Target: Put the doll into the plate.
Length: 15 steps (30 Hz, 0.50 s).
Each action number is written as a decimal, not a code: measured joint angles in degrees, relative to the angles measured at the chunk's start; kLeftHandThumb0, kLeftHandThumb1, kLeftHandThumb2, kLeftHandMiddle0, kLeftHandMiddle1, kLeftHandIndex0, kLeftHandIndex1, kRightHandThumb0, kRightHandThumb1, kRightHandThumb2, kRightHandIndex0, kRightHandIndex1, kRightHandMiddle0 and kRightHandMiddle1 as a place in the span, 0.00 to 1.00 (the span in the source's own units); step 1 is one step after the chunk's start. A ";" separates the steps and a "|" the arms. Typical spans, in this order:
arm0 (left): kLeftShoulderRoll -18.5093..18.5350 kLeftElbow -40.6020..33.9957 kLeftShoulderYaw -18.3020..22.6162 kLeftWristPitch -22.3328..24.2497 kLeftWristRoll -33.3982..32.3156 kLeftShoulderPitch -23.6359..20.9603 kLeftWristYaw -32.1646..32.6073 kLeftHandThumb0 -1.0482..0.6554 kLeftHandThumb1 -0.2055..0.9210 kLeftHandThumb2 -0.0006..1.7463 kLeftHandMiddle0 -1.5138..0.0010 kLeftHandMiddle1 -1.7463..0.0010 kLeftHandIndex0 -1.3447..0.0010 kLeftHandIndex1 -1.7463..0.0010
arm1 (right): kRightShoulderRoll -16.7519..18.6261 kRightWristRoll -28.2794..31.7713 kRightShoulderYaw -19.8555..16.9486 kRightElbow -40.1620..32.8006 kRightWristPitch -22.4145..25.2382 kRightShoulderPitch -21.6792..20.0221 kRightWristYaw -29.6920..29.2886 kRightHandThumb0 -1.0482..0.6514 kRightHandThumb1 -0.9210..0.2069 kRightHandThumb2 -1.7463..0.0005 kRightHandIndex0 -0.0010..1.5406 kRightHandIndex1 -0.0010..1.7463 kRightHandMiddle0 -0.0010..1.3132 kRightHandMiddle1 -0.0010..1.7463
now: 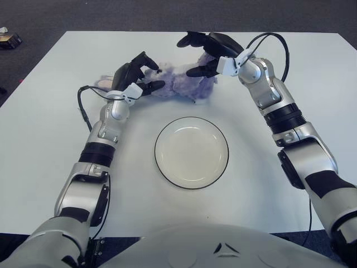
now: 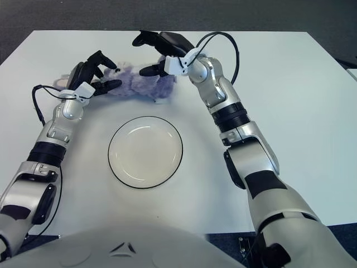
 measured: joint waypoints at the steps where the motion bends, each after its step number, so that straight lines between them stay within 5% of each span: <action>1: -0.24 -0.61 -0.08 0.48 0.01 0.04 -0.01 0.39 1.00 0.09 0.58 0.09 0.55 0.24 | -0.11 0.05 0.00 -0.01 0.23 0.00 0.49 0.09 0.00 0.75 0.25 0.02 0.15 0.18; 15: -5.20 -11.85 -1.39 11.93 1.37 1.94 -0.11 0.39 1.00 0.07 0.57 0.09 0.54 0.25 | -2.85 -0.19 0.88 -0.65 4.43 -0.05 8.41 0.06 0.00 0.75 0.21 0.00 0.11 0.14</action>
